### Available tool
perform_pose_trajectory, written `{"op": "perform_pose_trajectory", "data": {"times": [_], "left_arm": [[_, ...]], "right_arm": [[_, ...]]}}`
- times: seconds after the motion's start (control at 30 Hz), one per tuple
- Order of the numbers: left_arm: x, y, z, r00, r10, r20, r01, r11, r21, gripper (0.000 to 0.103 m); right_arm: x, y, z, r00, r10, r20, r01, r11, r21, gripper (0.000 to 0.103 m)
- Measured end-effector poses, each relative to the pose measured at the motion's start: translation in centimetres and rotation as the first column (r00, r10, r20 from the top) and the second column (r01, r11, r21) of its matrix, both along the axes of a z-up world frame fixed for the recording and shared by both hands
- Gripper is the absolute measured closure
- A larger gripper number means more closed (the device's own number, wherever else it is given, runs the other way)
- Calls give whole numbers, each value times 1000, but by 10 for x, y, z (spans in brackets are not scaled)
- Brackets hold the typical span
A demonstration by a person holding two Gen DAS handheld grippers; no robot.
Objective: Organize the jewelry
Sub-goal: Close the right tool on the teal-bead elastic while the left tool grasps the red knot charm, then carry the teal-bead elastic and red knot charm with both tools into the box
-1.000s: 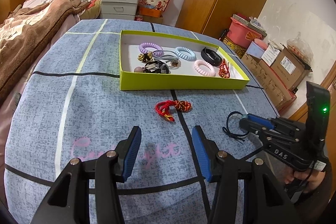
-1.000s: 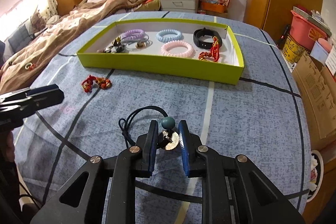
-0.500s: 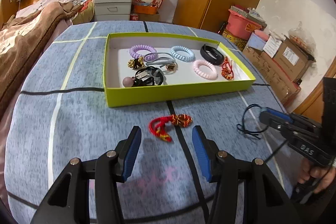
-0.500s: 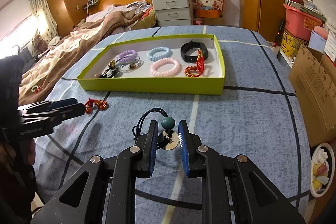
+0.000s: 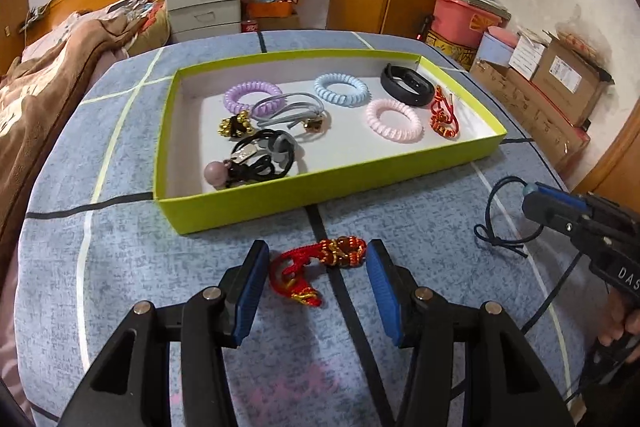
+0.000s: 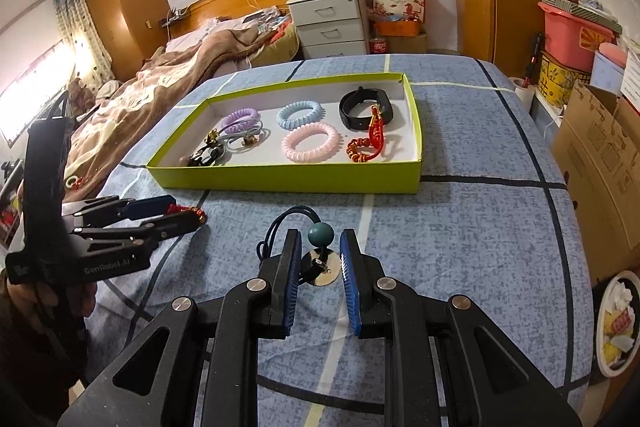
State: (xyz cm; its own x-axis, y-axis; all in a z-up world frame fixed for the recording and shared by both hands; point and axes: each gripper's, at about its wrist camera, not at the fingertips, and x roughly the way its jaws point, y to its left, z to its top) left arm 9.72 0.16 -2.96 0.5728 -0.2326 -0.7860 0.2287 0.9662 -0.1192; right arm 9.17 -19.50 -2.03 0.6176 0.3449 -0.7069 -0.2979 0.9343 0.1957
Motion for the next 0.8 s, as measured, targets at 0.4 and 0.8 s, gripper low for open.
{"op": "perform_pose_trajectory", "data": {"times": [0.4,0.8], "left_arm": [[1,-4,-1,1000,7,12,-8,1000,25,60],[0,-3,-1,1000,11,10,-11,1000,24,84]], "right_arm": [[5,6,0,1000,14,2,-14,1000,2,82],[4,8,0,1000,8,-2,-8,1000,-3,82]]}}
